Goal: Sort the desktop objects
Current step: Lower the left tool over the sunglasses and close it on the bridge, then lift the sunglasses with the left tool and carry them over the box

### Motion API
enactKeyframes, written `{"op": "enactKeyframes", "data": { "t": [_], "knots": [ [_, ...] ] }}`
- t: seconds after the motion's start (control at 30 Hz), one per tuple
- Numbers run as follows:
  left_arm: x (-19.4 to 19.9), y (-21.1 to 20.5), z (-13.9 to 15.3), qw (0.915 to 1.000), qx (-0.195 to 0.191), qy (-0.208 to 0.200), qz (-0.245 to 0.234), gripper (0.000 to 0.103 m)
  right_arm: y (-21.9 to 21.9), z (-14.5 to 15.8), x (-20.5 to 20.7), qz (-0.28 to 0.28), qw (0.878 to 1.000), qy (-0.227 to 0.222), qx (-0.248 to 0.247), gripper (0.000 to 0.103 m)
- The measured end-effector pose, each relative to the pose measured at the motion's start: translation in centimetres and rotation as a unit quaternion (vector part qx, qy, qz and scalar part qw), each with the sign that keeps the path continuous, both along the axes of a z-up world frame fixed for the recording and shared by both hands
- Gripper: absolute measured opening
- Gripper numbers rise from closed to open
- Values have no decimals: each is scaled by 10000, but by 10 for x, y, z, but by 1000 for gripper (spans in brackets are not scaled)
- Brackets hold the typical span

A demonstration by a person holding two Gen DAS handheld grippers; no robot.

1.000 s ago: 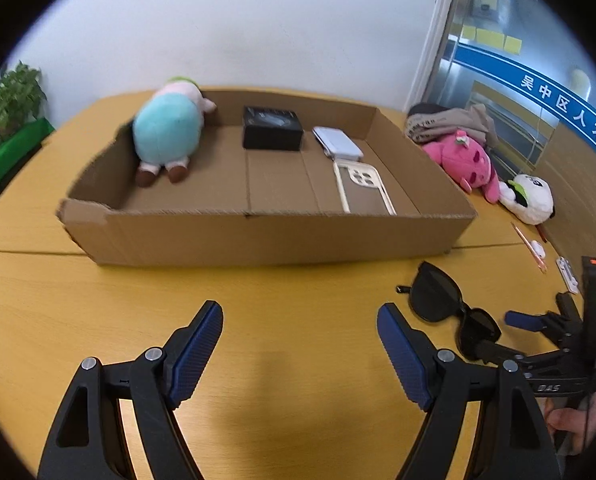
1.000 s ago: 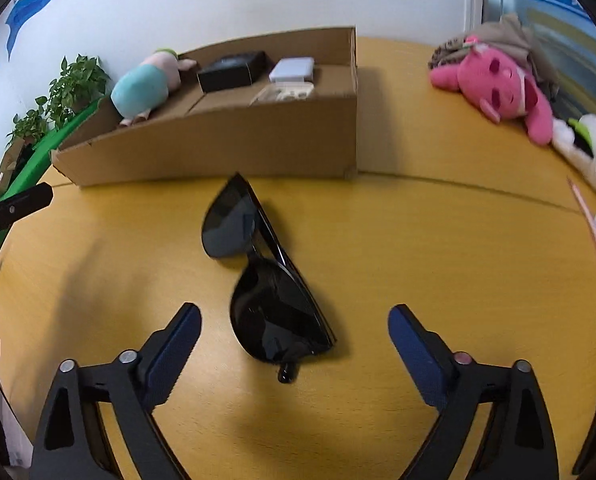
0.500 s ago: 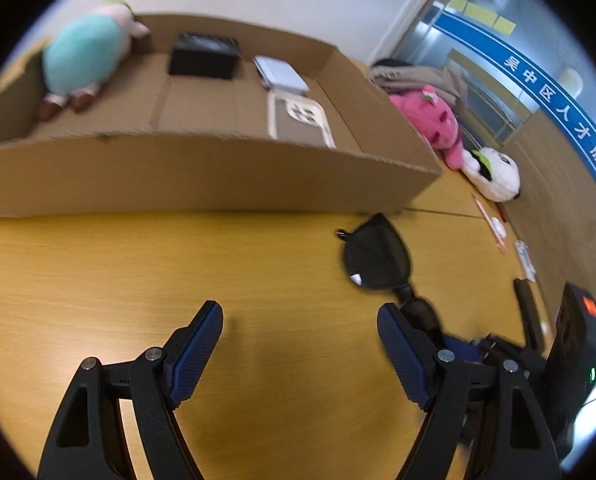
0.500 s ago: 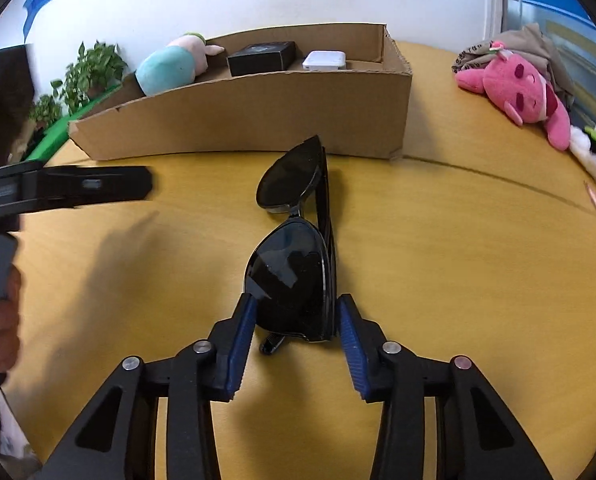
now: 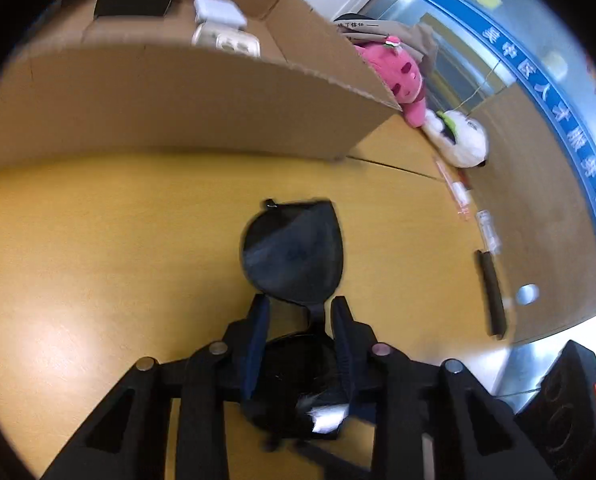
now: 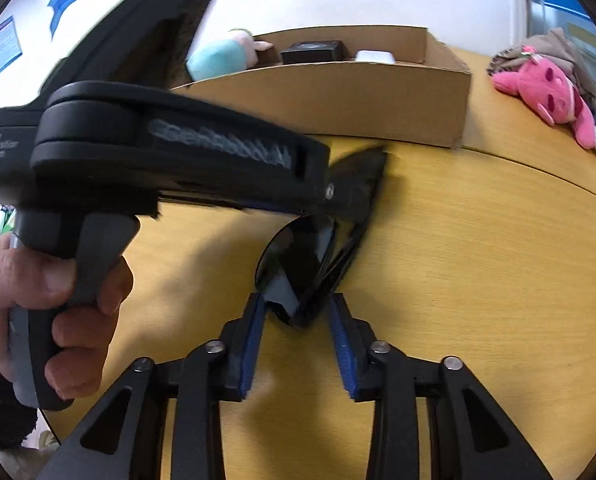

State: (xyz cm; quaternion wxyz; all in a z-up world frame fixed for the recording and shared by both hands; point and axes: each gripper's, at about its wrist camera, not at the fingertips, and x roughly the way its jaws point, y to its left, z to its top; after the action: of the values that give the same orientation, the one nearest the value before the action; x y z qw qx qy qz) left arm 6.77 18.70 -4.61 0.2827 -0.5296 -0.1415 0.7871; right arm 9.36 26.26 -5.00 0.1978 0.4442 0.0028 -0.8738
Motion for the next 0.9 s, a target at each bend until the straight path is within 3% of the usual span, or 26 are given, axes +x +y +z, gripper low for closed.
{"op": "enactKeyframes", "data": {
  "t": [0.1,0.23,0.4,0.5,0.57,0.63,0.7,0.77,0.9],
  "knots": [
    [3,-2,6,9998,-105,94,101,26,-5,0,0,57,10000,22,-16,35],
    [7,-7,17,9997,-68,224,120,5,-5,0,-2,58,9999,-20,-100,34],
    [8,-13,28,9990,-146,387,165,4,-8,1,-4,50,9998,-59,-166,30],
    [5,-18,21,9995,-179,204,184,4,-11,2,-6,69,9998,-76,-152,29],
    [0,-20,12,9992,-293,-44,254,14,-12,1,-6,88,9997,-129,-174,29],
    [-3,-21,9,9991,-332,-94,240,47,-12,1,-7,89,9996,-178,-205,30],
    [-5,-15,6,9991,-402,-105,113,64,-9,2,-9,40,9993,-237,-302,44],
    [-5,-9,7,9988,-482,-36,-19,65,-5,2,-12,-72,9987,-276,-431,81],
    [-8,-1,5,9990,-381,-74,-235,65,-4,2,-21,-270,9981,-309,-456,84]
  ]
}}
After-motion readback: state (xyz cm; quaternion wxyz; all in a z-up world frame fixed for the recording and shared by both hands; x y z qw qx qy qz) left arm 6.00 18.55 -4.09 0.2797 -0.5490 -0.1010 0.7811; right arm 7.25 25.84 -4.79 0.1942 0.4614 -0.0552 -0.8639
